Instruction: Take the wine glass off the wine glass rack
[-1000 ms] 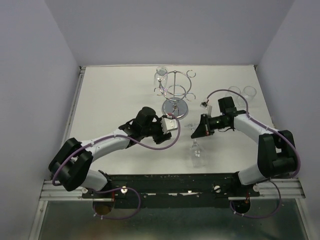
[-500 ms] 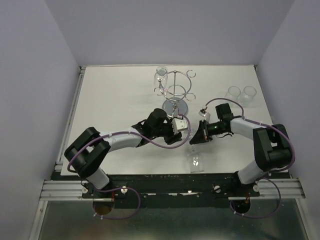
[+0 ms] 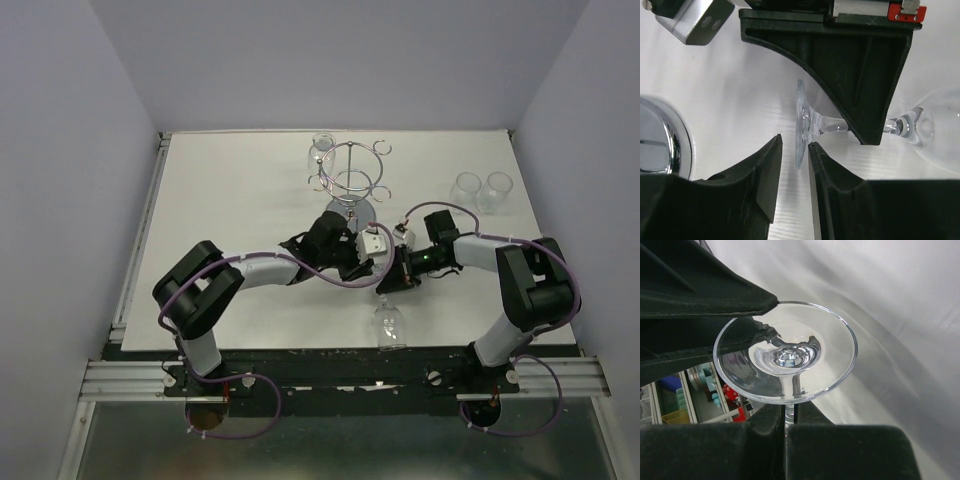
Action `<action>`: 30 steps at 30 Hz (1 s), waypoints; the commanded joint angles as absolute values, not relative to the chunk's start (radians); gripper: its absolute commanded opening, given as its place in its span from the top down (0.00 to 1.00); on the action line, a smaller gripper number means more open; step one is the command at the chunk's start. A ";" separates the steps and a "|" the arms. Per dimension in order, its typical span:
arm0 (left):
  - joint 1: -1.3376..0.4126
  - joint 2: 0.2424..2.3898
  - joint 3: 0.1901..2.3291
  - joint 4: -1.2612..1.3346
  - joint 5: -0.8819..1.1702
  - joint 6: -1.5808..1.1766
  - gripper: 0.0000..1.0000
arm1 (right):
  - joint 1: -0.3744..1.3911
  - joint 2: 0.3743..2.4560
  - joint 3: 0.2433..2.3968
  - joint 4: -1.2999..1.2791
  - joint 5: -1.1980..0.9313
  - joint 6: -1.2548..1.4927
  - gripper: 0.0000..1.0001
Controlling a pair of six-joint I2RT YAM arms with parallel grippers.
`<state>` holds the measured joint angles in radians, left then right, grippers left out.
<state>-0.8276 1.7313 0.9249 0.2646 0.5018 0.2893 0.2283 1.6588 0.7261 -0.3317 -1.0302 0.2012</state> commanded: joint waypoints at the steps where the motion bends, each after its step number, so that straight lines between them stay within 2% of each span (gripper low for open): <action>1: -0.834 1.761 0.948 0.235 0.587 0.351 0.59 | 0.236 1.660 0.719 -0.311 -1.031 0.235 0.99; 5: -0.834 1.776 0.962 0.192 0.627 0.380 0.64 | 0.236 1.672 0.727 -0.313 -1.011 0.236 0.99; 8: -0.834 1.796 0.983 0.167 0.641 0.382 0.71 | 0.236 1.689 0.738 -0.314 -1.002 0.235 0.99; 15: -0.838 1.835 1.012 0.169 0.641 0.350 0.79 | 0.236 1.713 0.750 -0.321 -0.986 0.238 0.99; 16: -0.836 1.839 1.012 0.169 0.637 0.345 0.79 | 0.236 1.715 0.755 -0.327 -0.983 0.238 0.97; 18: -0.836 1.847 1.012 0.169 0.626 0.338 0.85 | 0.236 1.715 0.764 -0.336 -0.977 0.232 0.90; 20: -0.836 1.847 1.003 0.170 0.609 0.316 0.97 | 0.236 1.715 0.773 -0.344 -0.966 0.229 0.72; 25: -0.836 1.803 0.960 0.140 0.612 0.284 1.00 | 0.235 1.701 0.804 -0.360 -0.934 0.206 0.34; 28: -0.835 1.766 0.924 0.117 0.612 0.264 1.00 | 0.236 1.681 0.818 -0.370 -0.937 0.172 0.27; 30: -0.833 1.740 0.894 0.104 0.611 0.252 1.00 | 0.235 1.661 0.827 -0.376 -0.937 0.143 0.26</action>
<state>-0.8276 1.8030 0.9558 0.1661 0.5961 0.2569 0.2302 1.7008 0.7929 -0.3508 -0.9596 0.2039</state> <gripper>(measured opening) 0.078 0.726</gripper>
